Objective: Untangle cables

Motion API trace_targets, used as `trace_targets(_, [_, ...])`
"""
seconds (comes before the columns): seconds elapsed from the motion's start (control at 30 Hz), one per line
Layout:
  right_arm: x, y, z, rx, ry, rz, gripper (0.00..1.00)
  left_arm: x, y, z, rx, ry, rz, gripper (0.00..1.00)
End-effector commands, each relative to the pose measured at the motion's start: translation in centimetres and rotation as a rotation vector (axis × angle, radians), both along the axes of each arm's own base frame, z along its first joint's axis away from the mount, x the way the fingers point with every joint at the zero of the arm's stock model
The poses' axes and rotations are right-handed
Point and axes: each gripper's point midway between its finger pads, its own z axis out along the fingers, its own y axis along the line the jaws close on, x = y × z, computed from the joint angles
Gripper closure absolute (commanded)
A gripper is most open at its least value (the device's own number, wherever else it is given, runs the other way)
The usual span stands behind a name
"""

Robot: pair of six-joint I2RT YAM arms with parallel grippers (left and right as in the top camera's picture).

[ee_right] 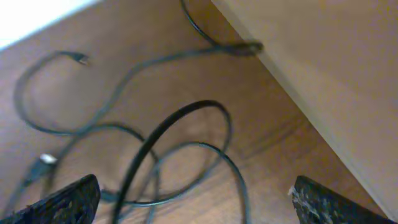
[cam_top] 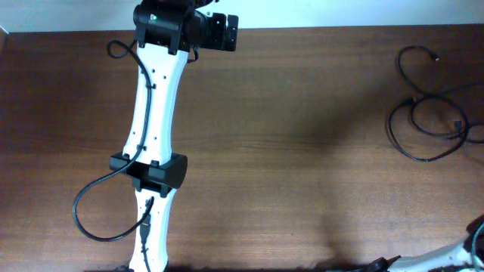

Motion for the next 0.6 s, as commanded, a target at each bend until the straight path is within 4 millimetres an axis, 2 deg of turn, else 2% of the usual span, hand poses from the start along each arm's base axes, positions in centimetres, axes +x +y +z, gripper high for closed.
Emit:
trace_targets(0.0, [2.3,7.5,15.0,-0.210,-0.215,0.156,0.01,-0.3,0.1,0.6,0.012,-0.012,-0.011,0.01])
trace_targets(0.03, [3.6,11.6,17.4,-0.240,-0.249,0.237,0.01,-0.3,0.1,0.6,0.012,-0.013,-0.011,0.01])
trace_targets(0.07, [4.8,15.4,18.5,-0.267,-0.268,0.350,0.02,-0.3,0.1,0.6,0.012,-0.013,-0.011,0.01])
trace_targets(0.1, [6.5,21.2,19.5,-0.257,-0.320,0.533,0.01,-0.3,0.1,0.7,0.011,-0.016,-0.011,0.01])
trace_targets(0.13, [8.0,27.4,20.2,-0.237,-0.387,0.738,0.01,-0.1,-0.1,0.8,0.005,-0.023,-0.014,0.01])
trace_targets(0.17, [9.2,32.4,20.5,-0.230,-0.416,0.857,0.01,0.1,-0.3,1.2,-0.007,-0.039,-0.019,0.01])
trace_targets(0.2, [10.1,36.0,20.9,-0.249,-0.435,0.922,0.01,0.1,-0.3,1.7,-0.013,-0.056,-0.020,0.01])
trace_targets(0.27, [11.5,38.6,21.1,-0.339,-0.417,0.896,0.01,0.1,-0.1,2.7,-0.015,-0.086,-0.014,0.01])
trace_targets(0.33, [11.4,44.0,21.1,-0.326,-0.440,1.010,0.01,0.8,0.6,4.5,0.004,-0.160,0.021,0.01])
trace_targets(0.37, [11.4,45.4,21.3,-0.336,-0.451,1.026,0.01,0.7,0.6,5.7,-0.004,-0.191,0.024,0.01])
trace_targets(0.4, [11.5,45.8,21.5,-0.353,-0.455,1.017,0.01,-0.2,1.5,7.0,0.007,-0.209,0.057,0.01])
trace_targets(0.43, [11.6,45.7,21.5,-0.356,-0.450,1.010,0.01,-1.9,3.6,9.3,0.058,-0.243,0.130,0.01])
trace_targets(0.5, [11.5,45.4,21.0,-0.349,-0.429,1.004,0.01,-4.5,5.9,12.2,0.115,-0.287,0.180,0.01])
trace_targets(0.53, [11.5,45.3,20.7,-0.347,-0.414,0.998,0.01,-7.2,7.6,14.5,0.144,-0.315,0.219,0.01])
trace_targets(0.57, [11.4,45.3,20.6,-0.344,-0.410,0.999,0.01,-8.6,8.1,15.4,0.148,-0.324,0.228,0.01])
